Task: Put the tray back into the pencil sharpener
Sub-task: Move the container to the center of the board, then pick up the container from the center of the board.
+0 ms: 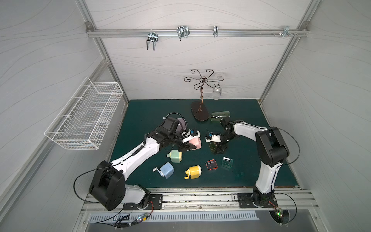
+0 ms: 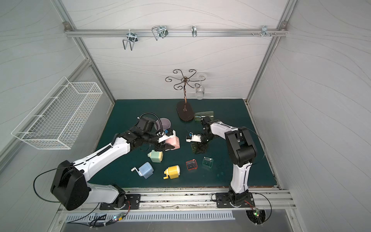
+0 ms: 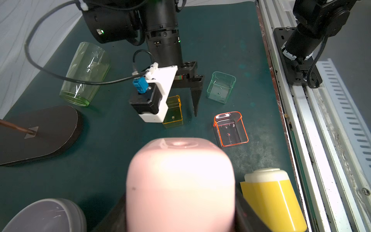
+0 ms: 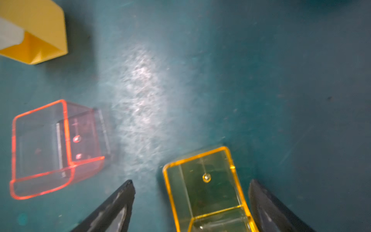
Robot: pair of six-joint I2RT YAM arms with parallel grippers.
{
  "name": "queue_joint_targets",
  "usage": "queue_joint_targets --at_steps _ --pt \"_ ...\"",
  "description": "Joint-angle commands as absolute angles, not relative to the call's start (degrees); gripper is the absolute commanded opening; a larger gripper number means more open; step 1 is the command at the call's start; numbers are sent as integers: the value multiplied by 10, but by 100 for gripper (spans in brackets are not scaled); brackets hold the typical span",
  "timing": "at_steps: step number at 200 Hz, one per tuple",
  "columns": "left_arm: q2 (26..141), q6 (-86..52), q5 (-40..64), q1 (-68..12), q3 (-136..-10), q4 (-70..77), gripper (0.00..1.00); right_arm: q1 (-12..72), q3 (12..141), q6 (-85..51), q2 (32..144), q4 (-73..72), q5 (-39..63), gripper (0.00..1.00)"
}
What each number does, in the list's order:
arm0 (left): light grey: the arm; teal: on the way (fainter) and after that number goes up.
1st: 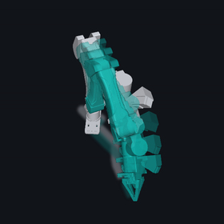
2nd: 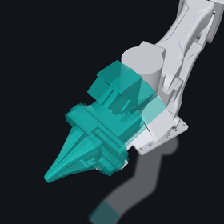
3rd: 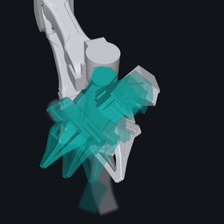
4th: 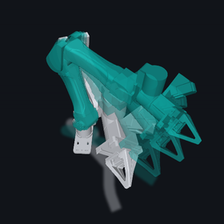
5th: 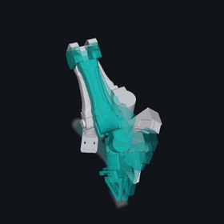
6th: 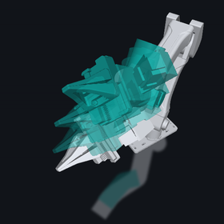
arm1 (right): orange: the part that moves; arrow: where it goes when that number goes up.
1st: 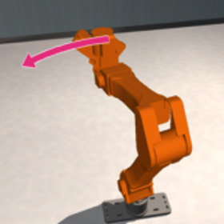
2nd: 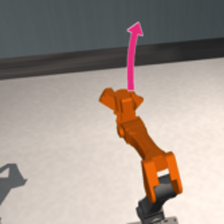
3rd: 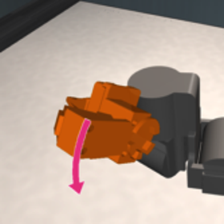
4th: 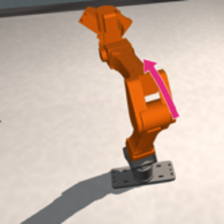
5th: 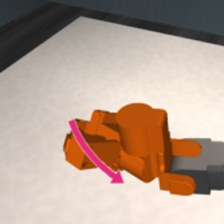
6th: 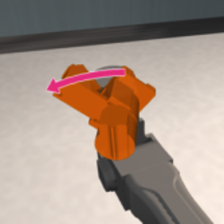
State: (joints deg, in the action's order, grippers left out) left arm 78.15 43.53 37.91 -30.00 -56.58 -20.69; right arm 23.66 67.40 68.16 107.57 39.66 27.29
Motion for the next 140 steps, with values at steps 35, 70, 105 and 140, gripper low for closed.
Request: queue_joint_targets --at_steps 35,70,105,140 --pt "767 453 383 -298 -590 -185 0 238 655 658 1016 397 246 92" --pt "761 454 376 -298 -588 -192 0 229 685 649 973 416 249 93" --pt "747 440 375 -296 -565 -175 0 270 595 666 858 449 254 93" --pt "729 439 389 -291 -528 -145 0 323 545 664 819 464 269 93"
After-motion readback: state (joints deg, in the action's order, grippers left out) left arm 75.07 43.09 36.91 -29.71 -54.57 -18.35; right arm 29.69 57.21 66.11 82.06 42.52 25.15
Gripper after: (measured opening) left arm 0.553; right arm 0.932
